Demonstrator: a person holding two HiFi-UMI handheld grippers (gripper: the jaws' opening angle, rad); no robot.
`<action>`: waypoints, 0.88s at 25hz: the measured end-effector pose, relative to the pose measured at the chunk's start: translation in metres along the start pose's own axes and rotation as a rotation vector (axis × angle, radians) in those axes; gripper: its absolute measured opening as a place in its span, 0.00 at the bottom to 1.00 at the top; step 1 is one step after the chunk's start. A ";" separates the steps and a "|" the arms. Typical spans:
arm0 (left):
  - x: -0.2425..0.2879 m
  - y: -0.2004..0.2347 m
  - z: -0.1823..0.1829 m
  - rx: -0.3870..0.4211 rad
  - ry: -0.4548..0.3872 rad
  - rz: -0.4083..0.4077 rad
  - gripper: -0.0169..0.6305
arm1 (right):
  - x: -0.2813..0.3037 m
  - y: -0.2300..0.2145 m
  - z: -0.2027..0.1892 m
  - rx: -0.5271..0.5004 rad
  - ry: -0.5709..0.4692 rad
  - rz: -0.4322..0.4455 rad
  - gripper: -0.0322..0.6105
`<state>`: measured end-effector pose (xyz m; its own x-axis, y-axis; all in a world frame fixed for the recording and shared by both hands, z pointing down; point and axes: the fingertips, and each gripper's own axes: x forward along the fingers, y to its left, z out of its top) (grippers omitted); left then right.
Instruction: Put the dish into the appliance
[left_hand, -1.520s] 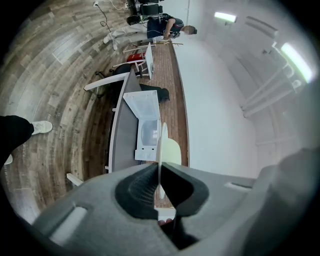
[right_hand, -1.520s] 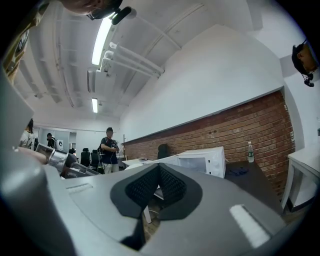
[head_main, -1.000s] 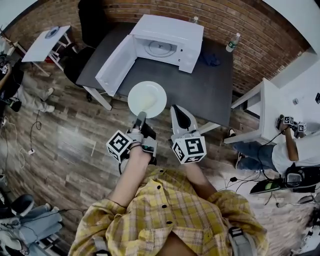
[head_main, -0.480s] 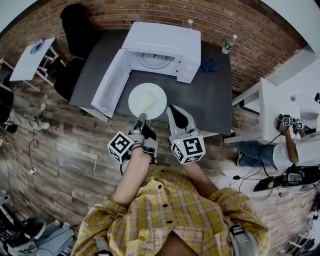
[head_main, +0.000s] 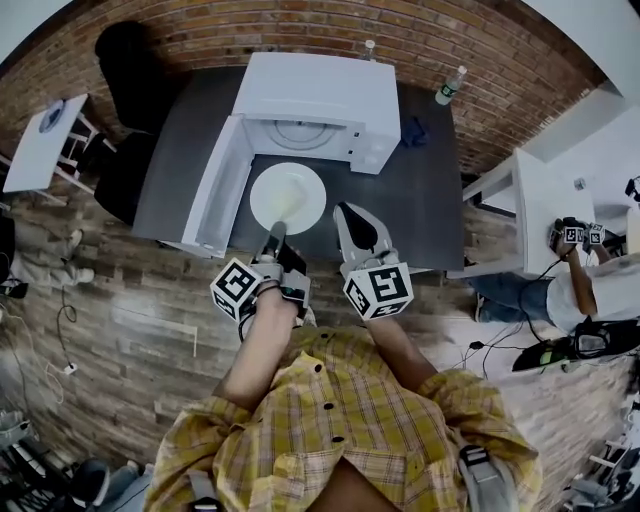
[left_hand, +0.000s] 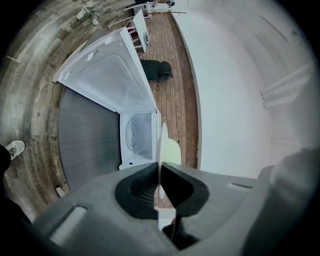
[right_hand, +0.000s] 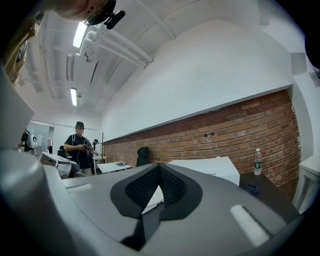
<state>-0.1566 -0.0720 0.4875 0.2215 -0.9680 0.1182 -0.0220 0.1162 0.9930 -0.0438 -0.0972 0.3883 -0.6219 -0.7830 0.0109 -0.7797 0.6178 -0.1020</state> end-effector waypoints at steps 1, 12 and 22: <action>0.003 0.001 0.003 -0.003 0.001 0.001 0.04 | 0.003 -0.001 0.000 -0.001 0.000 -0.005 0.05; 0.028 0.012 0.019 -0.015 0.038 0.019 0.04 | 0.018 -0.017 -0.009 0.018 0.018 -0.080 0.05; 0.054 0.026 0.012 -0.017 0.050 0.041 0.04 | 0.026 -0.041 -0.018 0.027 0.029 -0.090 0.05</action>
<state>-0.1567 -0.1237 0.5202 0.2691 -0.9500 0.1584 -0.0153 0.1602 0.9870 -0.0290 -0.1417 0.4111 -0.5514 -0.8327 0.0504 -0.8306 0.5424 -0.1258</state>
